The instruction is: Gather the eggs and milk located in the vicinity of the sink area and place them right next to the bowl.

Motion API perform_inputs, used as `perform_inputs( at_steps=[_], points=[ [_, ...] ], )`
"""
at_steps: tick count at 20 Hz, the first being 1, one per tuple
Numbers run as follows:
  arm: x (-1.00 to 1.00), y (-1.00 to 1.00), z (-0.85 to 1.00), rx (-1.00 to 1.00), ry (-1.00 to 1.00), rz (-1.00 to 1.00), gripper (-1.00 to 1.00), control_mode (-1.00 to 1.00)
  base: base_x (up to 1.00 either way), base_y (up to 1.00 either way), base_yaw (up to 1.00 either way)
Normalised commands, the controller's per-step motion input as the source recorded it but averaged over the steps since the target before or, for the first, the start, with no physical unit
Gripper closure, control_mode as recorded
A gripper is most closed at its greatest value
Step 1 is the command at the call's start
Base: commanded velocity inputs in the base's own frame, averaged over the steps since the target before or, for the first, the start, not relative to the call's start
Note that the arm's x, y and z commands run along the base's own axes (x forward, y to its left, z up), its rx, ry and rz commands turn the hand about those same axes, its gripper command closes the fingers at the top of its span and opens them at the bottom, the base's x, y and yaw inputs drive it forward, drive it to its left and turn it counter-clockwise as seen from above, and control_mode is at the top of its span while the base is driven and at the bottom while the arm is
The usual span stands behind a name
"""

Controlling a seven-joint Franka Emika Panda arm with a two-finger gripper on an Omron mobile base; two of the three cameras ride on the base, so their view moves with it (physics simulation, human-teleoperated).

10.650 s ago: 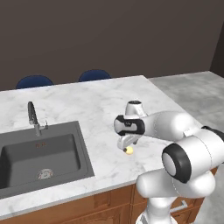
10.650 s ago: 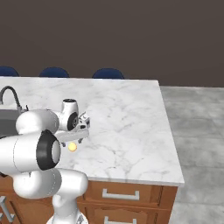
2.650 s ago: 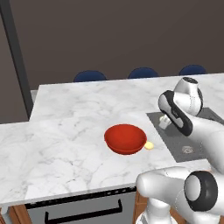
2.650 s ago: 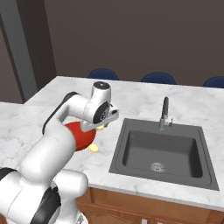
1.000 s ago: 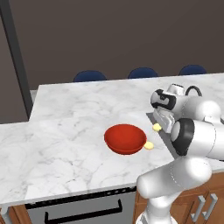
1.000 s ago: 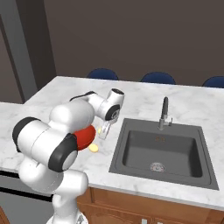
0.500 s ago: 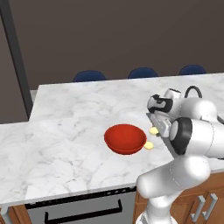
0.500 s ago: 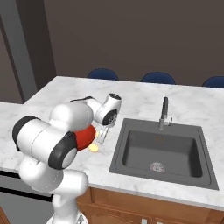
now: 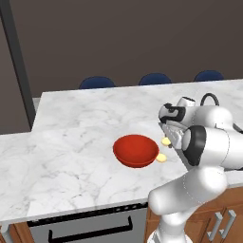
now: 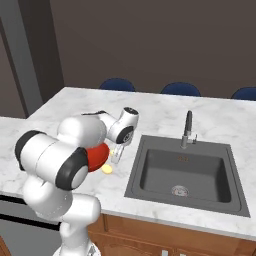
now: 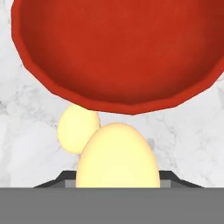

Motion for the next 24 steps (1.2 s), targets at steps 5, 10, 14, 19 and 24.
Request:
perform_inputs(
  at_steps=[5,10,14,19,24],
  points=[
    [0.37,0.0,0.0,0.0,0.0,0.0,1.0,-1.0,0.0,0.0,0.0],
    [0.12,-0.05,-0.02,0.0,0.0,0.0,1.0,-1.0,0.0,0.0,0.0],
    [0.0,-0.01,-0.28,0.0,0.0,0.01,1.0,-1.0,0.0,0.0,0.0],
    [0.0,0.0,-0.44,0.0,0.0,0.02,1.0,-1.0,0.0,0.0,0.0],
    [0.0,0.01,-0.21,0.0,0.0,0.01,1.0,-1.0,0.0,0.0,0.0]
  ],
)
